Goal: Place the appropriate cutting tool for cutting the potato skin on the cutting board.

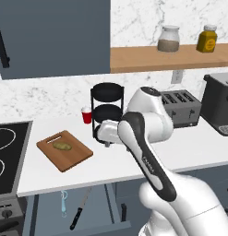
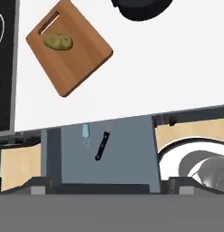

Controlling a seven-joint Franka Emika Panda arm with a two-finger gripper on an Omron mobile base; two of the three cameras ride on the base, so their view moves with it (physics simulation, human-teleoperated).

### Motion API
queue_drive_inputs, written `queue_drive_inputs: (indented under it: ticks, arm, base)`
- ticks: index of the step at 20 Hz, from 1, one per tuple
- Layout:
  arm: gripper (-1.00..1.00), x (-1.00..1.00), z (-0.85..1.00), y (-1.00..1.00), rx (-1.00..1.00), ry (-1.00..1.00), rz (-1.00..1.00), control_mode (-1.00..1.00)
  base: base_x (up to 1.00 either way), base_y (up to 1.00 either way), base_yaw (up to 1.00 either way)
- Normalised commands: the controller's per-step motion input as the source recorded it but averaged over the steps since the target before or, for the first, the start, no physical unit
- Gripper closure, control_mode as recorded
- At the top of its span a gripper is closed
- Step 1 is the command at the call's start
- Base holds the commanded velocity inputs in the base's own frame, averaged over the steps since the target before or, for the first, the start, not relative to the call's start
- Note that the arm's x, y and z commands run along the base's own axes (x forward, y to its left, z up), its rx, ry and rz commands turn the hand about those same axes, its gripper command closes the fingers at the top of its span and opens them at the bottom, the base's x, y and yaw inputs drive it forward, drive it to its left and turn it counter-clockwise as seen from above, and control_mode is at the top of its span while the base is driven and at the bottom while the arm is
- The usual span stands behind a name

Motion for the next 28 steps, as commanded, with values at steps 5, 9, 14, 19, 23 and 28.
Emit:
queue_drive_inputs:
  ticks: [5, 9, 14, 19, 23, 28]
  arm:
    - [-1.0, -0.53, -0.57, 0.44, 0.04, 0.09, 0.0, -1.0]
    - [-1.0, -0.08, -0.79, 0.16, 0.0, 0.0, -0.03, -1.0]
    - [-1.0, -0.13, -0.51, 0.04, 0.0, 0.0, 0.0, -1.0]
    - [-1.0, -0.01, -0.35, 0.39, 0.0, 0.04, 0.0, -1.0]
    - [-1.0, -0.15, -0.4, 0.32, -0.02, 0.03, 0.0, -1.0]
    - [-1.0, -0.01, -0.44, 0.37, -0.04, 0.06, 0.0, -1.0]
  base:
    - [0.0, 0.0, 0.0]
    - [0.0, 0.0, 0.0]
    - [0.0, 0.0, 0.0]
    - [0.0, 0.0, 0.0]
    - [0.0, 0.0, 0.0]
    - [0.0, 0.0, 0.0]
